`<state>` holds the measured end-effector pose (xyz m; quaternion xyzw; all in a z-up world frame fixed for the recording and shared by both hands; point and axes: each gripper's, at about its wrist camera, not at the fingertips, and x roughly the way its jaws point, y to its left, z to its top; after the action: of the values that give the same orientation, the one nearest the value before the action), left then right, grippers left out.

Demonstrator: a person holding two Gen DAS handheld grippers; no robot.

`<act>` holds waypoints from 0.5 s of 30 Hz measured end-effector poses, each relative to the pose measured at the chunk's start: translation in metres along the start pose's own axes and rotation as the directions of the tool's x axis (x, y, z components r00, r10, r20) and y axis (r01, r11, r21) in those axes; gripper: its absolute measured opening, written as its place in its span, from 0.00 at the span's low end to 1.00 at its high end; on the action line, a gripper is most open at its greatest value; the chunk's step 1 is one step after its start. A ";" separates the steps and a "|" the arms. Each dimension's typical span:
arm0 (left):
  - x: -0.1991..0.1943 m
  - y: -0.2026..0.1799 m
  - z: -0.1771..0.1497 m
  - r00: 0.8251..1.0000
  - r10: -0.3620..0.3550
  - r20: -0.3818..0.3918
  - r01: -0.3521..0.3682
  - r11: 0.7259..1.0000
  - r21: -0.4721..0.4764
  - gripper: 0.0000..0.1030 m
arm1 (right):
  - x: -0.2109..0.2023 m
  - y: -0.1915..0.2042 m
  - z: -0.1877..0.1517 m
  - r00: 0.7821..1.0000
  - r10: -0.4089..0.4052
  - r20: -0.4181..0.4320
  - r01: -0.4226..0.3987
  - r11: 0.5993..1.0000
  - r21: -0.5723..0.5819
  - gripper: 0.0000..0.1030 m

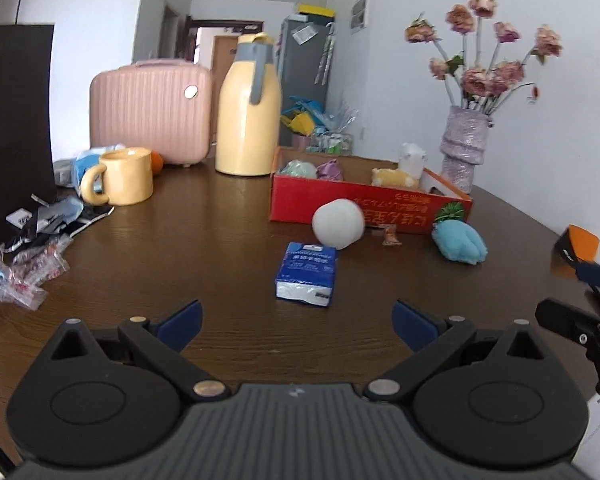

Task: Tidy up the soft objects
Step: 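Withdraw both grippers toward the blue tissue packet, then close both grippers on the blue tissue packet and lift it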

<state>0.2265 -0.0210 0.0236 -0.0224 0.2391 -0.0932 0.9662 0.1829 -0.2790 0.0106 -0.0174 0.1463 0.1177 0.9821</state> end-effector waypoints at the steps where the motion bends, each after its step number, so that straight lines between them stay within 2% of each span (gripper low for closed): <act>1: 0.006 0.000 0.001 1.000 0.005 -0.007 -0.006 1.000 -0.007 1.00 | 0.007 -0.003 0.002 1.000 0.014 -0.022 -0.013 1.000 0.018 0.93; 3: 0.015 0.004 0.002 0.999 0.041 -0.016 -0.042 0.998 -0.056 0.94 | 0.029 -0.005 0.004 0.996 0.026 -0.080 -0.022 0.999 0.049 0.83; 4: 0.021 0.010 0.003 0.996 0.082 -0.021 -0.084 0.990 -0.111 0.86 | 0.040 -0.006 0.006 0.994 0.028 -0.102 -0.022 0.998 0.060 0.82; 6: 0.032 0.021 0.007 0.993 0.104 -0.051 -0.112 0.975 -0.193 0.74 | 0.067 -0.008 0.012 0.989 0.057 -0.138 -0.044 0.994 0.095 0.79; 8: 0.046 0.032 0.010 0.992 0.076 -0.099 -0.100 0.958 -0.267 0.65 | 0.097 -0.009 0.018 0.982 0.114 -0.153 -0.093 0.986 0.138 0.77; 10: 0.060 0.040 0.011 0.988 0.033 -0.152 -0.083 0.938 -0.337 0.61 | 0.130 -0.009 0.026 0.970 0.177 -0.166 -0.147 0.973 0.175 0.68; 11: 0.069 0.045 0.010 0.986 -0.014 -0.168 -0.052 0.921 -0.385 0.59 | 0.150 -0.007 0.031 0.961 0.212 -0.178 -0.177 0.965 0.192 0.63; 13: 0.082 0.051 0.008 0.978 -0.085 -0.189 -0.009 0.893 -0.449 0.51 | 0.181 -0.004 0.039 0.942 0.262 -0.209 -0.217 0.952 0.215 0.57; 15: 0.097 0.054 0.009 0.969 -0.140 -0.203 0.024 0.873 -0.487 0.51 | 0.214 0.003 0.046 0.919 0.298 -0.258 -0.244 0.944 0.222 0.51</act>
<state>0.3237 0.0133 -0.0174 -0.2607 0.3647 -0.0741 0.8908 0.3942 -0.2246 -0.0074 0.0778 0.2992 0.2351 0.9215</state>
